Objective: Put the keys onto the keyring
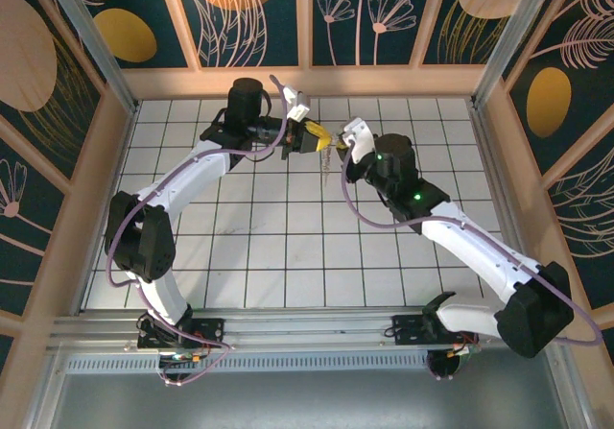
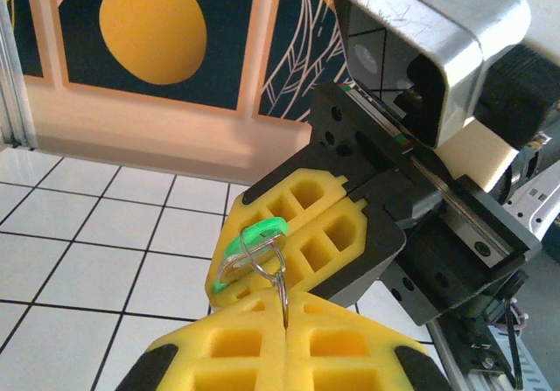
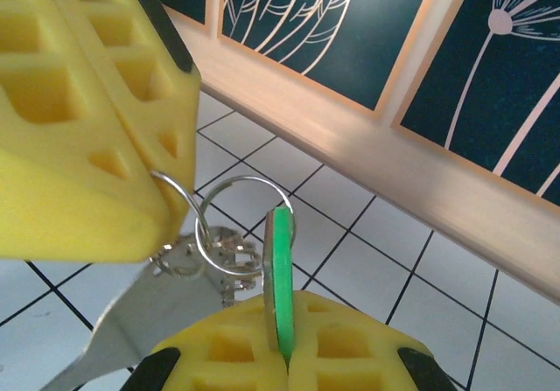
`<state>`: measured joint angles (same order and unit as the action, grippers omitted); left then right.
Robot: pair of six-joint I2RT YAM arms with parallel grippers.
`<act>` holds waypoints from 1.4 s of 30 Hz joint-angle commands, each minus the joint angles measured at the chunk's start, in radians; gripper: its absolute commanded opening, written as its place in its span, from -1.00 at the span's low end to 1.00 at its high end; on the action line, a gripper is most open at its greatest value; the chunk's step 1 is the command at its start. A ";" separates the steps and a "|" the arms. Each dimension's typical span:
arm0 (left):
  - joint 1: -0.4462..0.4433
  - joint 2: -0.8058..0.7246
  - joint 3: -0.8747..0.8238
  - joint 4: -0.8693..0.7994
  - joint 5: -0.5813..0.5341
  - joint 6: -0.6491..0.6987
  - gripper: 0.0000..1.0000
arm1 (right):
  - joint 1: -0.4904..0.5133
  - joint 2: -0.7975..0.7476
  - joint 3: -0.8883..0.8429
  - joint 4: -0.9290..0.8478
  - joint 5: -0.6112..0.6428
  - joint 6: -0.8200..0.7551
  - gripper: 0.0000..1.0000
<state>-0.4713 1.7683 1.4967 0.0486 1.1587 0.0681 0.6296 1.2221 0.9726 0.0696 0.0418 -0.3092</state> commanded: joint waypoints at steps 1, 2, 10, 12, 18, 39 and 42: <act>0.002 0.006 0.025 -0.026 0.059 0.021 -1.00 | 0.018 0.033 0.056 0.004 0.071 -0.009 -1.00; 0.002 0.007 0.025 -0.025 0.058 0.021 -1.00 | 0.021 0.039 0.058 0.003 0.076 -0.012 -1.00; 0.002 0.009 0.025 -0.023 0.053 0.021 -1.00 | 0.020 0.038 0.060 -0.012 0.116 -0.021 -1.00; 0.002 0.009 0.025 -0.022 0.055 0.021 -1.00 | 0.011 0.029 0.054 -0.016 0.126 -0.019 -1.00; 0.001 0.006 0.023 -0.021 0.055 0.022 -1.00 | -0.023 -0.009 0.027 -0.020 0.118 -0.003 -1.00; 0.002 0.004 0.026 -0.013 0.055 0.012 -1.00 | 0.016 0.051 0.026 -0.016 0.096 0.006 -1.00; 0.002 0.007 0.029 -0.013 0.055 0.013 -1.00 | 0.014 0.041 0.011 -0.017 0.102 0.007 -1.00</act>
<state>-0.4641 1.7737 1.5002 0.0402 1.1530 0.0681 0.6434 1.2709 1.0000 0.0284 0.0898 -0.3153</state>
